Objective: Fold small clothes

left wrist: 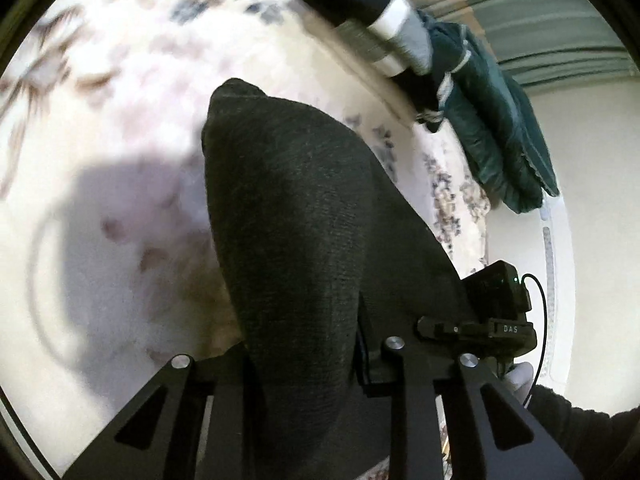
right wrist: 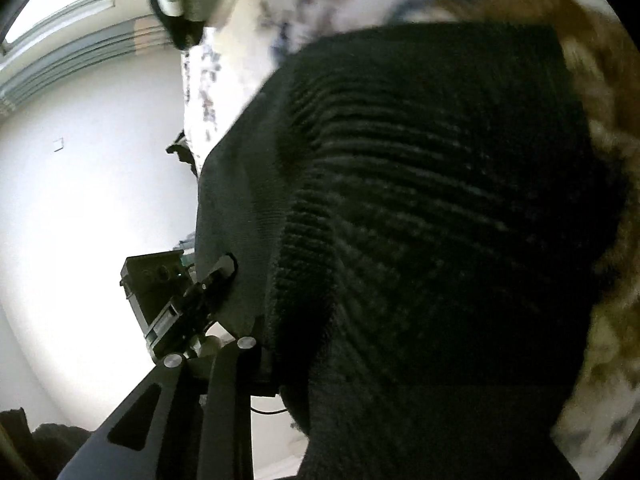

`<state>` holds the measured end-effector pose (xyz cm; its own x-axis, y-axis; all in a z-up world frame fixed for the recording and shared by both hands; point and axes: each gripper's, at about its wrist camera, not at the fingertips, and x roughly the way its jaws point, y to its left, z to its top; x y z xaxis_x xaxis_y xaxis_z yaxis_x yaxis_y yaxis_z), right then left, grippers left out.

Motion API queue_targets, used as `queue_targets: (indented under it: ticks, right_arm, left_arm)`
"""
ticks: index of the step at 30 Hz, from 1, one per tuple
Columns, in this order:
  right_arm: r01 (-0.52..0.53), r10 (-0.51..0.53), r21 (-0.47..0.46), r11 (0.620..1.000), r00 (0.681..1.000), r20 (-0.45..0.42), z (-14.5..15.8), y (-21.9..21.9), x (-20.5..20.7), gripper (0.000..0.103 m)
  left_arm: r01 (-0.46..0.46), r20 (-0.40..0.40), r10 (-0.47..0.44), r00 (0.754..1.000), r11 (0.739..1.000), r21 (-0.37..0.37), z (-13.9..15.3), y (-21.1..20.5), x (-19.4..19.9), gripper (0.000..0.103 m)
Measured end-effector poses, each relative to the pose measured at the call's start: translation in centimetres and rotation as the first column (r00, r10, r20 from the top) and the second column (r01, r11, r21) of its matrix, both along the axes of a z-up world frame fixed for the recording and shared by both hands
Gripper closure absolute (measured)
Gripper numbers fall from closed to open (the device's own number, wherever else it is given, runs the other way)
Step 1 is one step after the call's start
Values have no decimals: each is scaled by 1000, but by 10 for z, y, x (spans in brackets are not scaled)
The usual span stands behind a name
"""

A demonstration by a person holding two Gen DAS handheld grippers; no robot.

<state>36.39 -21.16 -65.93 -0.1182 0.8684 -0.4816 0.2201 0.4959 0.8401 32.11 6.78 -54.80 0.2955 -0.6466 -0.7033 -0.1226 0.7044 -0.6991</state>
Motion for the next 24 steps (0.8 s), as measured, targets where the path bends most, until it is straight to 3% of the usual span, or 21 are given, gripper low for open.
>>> queue_targets:
  ticks: [6, 14, 19, 24]
  right_arm:
    - [47, -47, 8, 999, 996, 75, 59, 1, 30, 76]
    - [119, -114, -16, 993, 975, 191, 143, -10, 136, 76]
    - [156, -143, -37, 987, 961, 238, 166, -5, 233, 76]
    - [156, -127, -97, 983, 959, 252, 161, 8, 317, 77]
  left_arm:
    - [20, 56, -20, 998, 1000, 5, 51, 0, 50, 82]
    - [46, 159, -51, 986, 998, 32, 114, -11, 192, 82]
    - [33, 180, -41, 983, 998, 48, 125, -5, 288, 82]
    - [58, 160, -79, 984, 989, 133, 107, -4, 370, 81]
